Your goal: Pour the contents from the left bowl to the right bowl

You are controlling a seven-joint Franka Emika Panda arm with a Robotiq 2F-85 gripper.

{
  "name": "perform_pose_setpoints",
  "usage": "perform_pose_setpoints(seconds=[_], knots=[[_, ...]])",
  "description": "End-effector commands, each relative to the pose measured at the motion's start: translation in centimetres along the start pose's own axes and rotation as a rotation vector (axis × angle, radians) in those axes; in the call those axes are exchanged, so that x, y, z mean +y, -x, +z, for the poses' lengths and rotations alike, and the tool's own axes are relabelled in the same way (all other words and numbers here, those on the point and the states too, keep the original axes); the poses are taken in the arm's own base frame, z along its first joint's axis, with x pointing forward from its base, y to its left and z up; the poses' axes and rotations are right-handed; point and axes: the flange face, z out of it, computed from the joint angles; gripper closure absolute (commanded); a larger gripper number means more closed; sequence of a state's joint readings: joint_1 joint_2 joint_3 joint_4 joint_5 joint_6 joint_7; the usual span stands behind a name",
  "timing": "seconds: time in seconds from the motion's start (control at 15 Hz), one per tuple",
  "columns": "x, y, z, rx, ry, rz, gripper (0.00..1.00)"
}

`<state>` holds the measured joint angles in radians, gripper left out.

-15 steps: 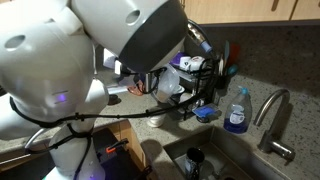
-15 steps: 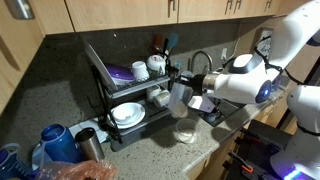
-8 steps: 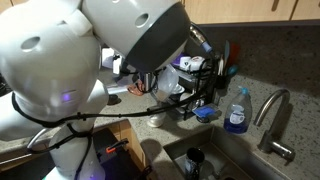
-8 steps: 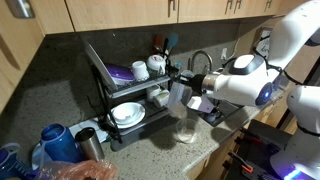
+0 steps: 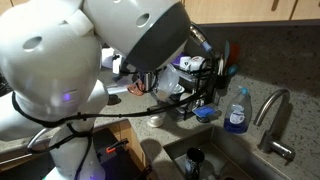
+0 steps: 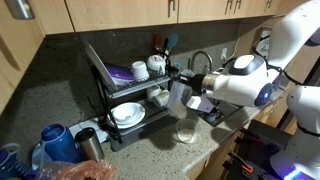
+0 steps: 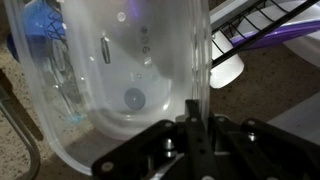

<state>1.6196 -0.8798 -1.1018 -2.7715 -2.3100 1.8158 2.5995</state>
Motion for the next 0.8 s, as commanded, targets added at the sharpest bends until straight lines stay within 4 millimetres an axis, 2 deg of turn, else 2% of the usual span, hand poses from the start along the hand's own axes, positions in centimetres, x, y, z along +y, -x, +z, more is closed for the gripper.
perform_pose_setpoints(seconds=[0.0, 0.73], knots=[[-0.57, -0.43, -0.39, 0.037, -0.01, 0.004, 0.99], [-1.04, -0.63, -0.65, 0.063, -0.008, 0.013, 0.99]])
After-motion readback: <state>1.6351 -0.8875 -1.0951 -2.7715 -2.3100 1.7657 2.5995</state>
